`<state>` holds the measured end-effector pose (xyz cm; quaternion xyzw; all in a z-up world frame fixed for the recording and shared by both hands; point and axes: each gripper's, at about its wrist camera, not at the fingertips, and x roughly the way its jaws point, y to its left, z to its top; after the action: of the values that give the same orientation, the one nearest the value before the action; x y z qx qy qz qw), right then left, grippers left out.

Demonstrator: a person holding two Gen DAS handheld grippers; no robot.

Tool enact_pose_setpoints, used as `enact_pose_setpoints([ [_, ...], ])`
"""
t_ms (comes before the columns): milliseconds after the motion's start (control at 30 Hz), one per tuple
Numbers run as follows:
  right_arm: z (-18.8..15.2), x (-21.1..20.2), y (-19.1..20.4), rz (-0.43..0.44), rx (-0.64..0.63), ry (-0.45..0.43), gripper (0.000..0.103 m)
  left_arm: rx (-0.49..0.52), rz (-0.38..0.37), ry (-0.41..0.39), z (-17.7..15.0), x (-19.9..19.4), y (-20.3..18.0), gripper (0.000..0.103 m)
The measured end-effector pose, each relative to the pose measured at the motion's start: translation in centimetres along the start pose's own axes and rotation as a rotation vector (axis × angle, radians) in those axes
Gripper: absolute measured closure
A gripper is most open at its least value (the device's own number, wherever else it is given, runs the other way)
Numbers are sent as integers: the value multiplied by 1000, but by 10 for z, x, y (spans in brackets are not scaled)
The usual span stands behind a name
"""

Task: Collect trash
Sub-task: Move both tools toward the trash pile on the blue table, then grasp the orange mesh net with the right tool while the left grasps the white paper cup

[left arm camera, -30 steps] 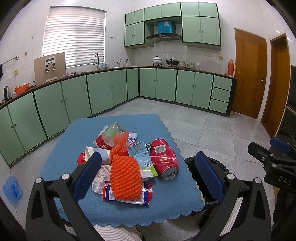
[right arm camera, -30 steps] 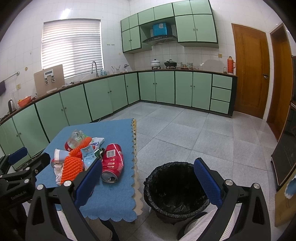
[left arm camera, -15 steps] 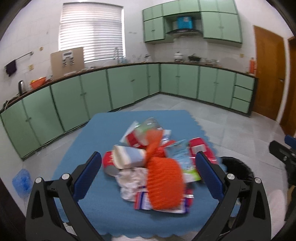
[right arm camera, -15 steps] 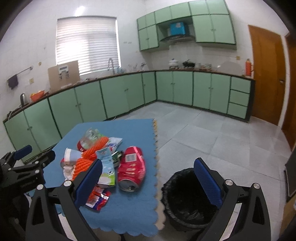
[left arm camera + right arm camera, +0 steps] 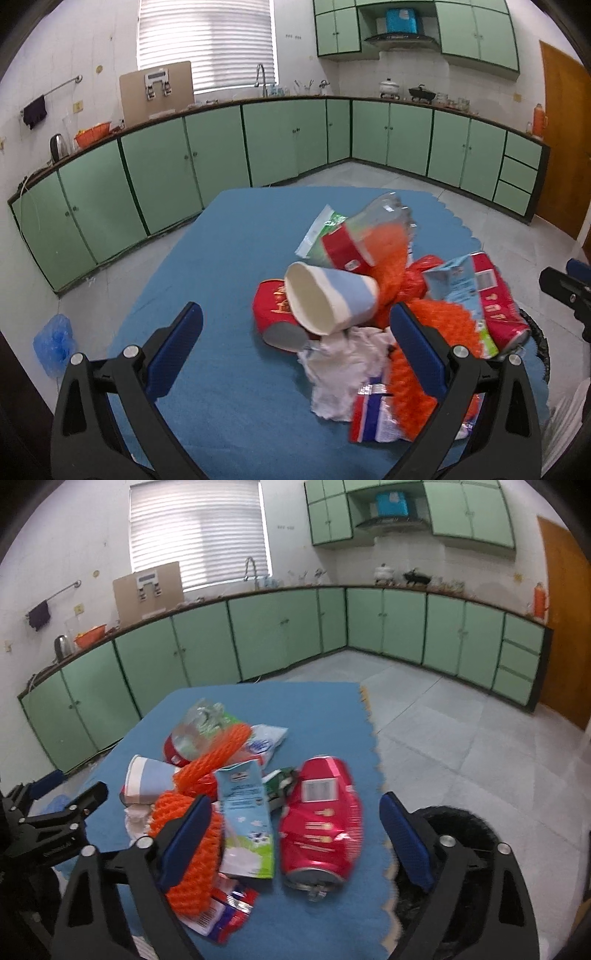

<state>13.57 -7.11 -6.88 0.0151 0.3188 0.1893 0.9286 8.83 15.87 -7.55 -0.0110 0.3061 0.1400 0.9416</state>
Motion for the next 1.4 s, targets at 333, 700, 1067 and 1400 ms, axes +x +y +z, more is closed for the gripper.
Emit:
enact_pose_setpoints([
  [333, -14, 39, 50, 160, -76, 108, 43, -42, 26, 37, -6, 24, 29, 5],
  [700, -19, 39, 66, 266, -145, 141, 102, -49, 4, 42, -9, 29, 29, 5],
  [1067, 13, -5, 47, 227, -139, 2, 103, -40, -51, 18, 1, 23, 12, 5],
  [1400, 15, -1, 28, 189, -105, 0, 103, -17, -108, 70, 6, 48, -8, 31],
])
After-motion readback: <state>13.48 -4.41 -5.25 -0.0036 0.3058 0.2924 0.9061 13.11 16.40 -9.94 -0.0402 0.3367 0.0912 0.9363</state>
